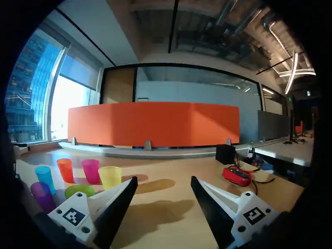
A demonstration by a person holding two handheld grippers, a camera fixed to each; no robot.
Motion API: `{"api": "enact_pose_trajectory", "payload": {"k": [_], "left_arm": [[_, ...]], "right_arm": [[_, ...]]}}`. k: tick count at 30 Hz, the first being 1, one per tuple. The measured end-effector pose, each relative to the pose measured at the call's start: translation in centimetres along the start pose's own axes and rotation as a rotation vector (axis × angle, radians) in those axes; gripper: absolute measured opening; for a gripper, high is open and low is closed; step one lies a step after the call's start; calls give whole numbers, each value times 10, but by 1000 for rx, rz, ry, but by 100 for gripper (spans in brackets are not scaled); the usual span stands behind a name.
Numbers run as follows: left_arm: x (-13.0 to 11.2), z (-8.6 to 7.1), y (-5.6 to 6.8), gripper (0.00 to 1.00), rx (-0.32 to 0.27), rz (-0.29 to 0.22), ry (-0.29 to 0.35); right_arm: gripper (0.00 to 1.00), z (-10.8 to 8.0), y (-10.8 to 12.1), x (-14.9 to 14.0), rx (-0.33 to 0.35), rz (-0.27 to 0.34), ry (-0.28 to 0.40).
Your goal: Pour water
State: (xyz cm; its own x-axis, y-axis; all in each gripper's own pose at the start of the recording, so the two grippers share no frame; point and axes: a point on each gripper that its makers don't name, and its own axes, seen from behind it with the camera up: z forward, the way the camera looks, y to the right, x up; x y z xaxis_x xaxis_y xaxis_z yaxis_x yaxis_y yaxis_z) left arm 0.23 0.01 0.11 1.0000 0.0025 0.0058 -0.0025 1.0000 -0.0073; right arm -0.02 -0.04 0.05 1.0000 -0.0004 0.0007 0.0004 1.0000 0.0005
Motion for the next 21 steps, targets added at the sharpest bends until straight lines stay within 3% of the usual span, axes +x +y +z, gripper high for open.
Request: {"api": "enact_pose_trajectory", "payload": {"k": [8, 21], "left_arm": [[8, 6, -2, 95, -3, 30, -28], [78, 22, 3, 95, -70, 31, -46]], "right_arm": [[99, 5, -7, 13, 25, -11, -12], [99, 12, -17, 74, 95, -12, -33]]}}
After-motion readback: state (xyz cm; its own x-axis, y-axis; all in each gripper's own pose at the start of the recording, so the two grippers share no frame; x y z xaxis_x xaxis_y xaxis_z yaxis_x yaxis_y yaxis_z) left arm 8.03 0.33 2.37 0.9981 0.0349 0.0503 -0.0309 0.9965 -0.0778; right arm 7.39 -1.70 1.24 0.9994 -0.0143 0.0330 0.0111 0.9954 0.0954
